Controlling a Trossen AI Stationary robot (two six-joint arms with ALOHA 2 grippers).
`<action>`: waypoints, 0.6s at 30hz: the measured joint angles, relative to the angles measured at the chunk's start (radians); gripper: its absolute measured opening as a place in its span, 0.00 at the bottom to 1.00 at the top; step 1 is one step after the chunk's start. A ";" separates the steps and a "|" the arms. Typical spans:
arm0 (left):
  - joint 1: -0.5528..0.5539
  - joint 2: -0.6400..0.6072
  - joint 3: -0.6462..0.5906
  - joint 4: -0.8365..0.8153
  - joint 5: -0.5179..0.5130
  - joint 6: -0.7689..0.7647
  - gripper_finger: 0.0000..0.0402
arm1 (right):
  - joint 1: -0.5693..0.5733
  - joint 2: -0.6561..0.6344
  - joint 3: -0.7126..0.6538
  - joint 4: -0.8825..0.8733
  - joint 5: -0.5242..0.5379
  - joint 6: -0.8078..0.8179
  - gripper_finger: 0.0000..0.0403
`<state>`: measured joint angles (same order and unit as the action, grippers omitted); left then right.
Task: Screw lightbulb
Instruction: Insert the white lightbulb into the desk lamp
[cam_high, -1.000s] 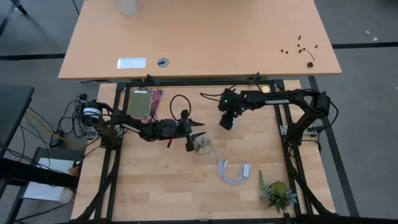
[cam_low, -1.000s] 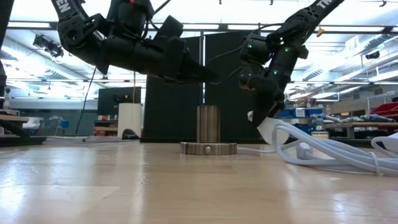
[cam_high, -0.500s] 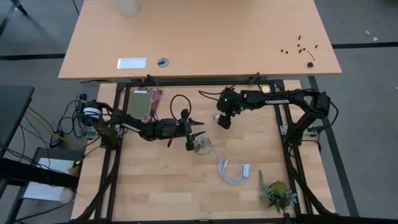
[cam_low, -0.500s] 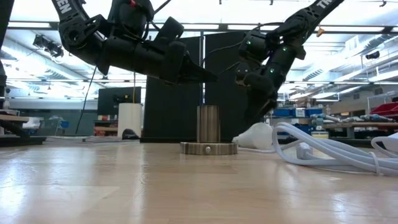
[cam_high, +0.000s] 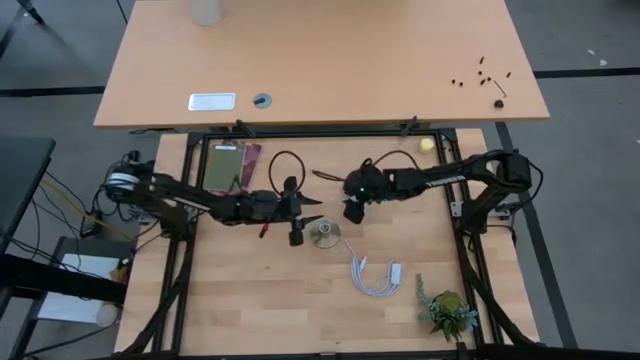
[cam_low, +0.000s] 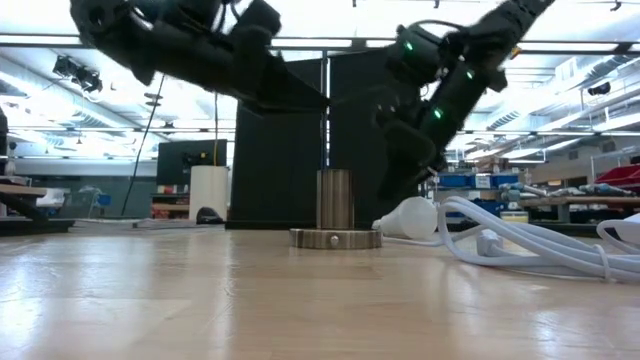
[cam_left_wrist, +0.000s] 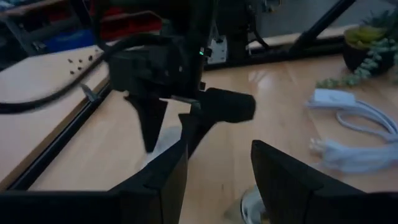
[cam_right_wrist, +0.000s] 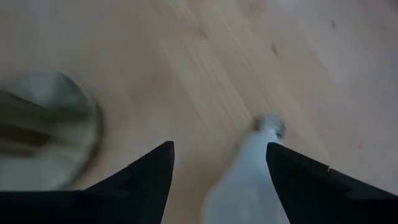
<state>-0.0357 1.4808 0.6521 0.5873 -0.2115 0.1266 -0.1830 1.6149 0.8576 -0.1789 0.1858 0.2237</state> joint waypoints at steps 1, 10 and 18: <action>0.000 -0.030 0.000 -0.041 0.001 0.000 0.45 | -0.002 -0.003 -0.028 0.043 0.001 0.011 0.65; 0.001 -0.254 0.000 -0.264 0.002 0.001 0.45 | -0.007 -0.006 -0.205 0.306 0.053 0.026 0.67; 0.001 -0.263 0.000 -0.320 0.003 -0.026 0.45 | -0.005 -0.005 -0.255 0.351 0.077 0.091 0.67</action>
<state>-0.0349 1.2181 0.6521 0.2673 -0.2089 0.1001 -0.1883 1.6100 0.6022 0.1722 0.2627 0.3145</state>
